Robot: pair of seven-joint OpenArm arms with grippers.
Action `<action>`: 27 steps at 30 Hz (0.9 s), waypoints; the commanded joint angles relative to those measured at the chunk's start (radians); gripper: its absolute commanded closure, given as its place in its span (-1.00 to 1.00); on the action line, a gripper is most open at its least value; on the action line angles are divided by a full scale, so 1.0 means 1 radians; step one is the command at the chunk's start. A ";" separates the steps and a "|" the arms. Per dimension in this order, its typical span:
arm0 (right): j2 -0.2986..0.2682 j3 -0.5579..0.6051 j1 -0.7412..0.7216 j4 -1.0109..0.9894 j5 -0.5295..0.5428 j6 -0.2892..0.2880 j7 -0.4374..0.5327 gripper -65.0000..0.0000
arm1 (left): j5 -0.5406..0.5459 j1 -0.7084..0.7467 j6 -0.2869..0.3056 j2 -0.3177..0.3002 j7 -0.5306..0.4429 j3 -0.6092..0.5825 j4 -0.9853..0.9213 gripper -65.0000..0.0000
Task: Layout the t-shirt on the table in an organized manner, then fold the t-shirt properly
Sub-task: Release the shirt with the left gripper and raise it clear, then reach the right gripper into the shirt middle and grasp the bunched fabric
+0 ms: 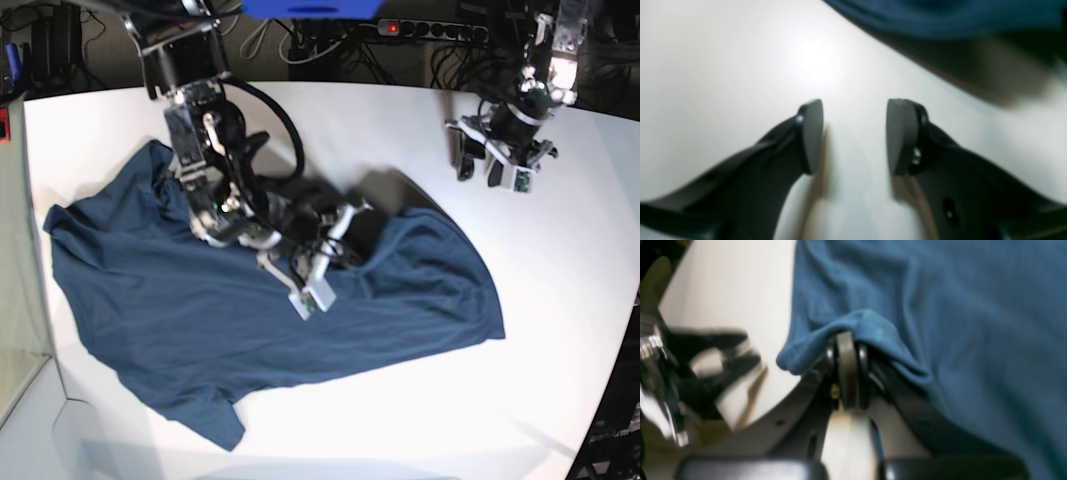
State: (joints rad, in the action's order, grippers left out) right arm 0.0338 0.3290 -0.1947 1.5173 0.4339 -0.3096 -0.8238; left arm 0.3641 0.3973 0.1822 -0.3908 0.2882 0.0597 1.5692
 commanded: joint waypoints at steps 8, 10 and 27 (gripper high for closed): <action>0.008 -0.023 -0.268 -0.292 0.015 0.002 0.031 1.00 | 0.005 0.073 0.000 -0.012 -0.022 0.010 0.061 0.09; 0.010 -0.032 -0.332 -0.398 0.015 0.002 0.034 0.98 | 0.005 0.091 0.000 -0.012 -0.024 0.010 0.064 0.09; 0.038 -0.259 -0.343 -0.498 0.019 0.002 0.088 0.54 | 0.005 0.094 -0.002 -0.012 -0.024 0.009 0.063 0.09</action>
State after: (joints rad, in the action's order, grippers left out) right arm 0.0666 0.0677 -0.5102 1.0077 0.4400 -0.2989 -0.7490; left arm 0.3641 0.4980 0.1825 -0.3927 0.2882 0.0639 1.6165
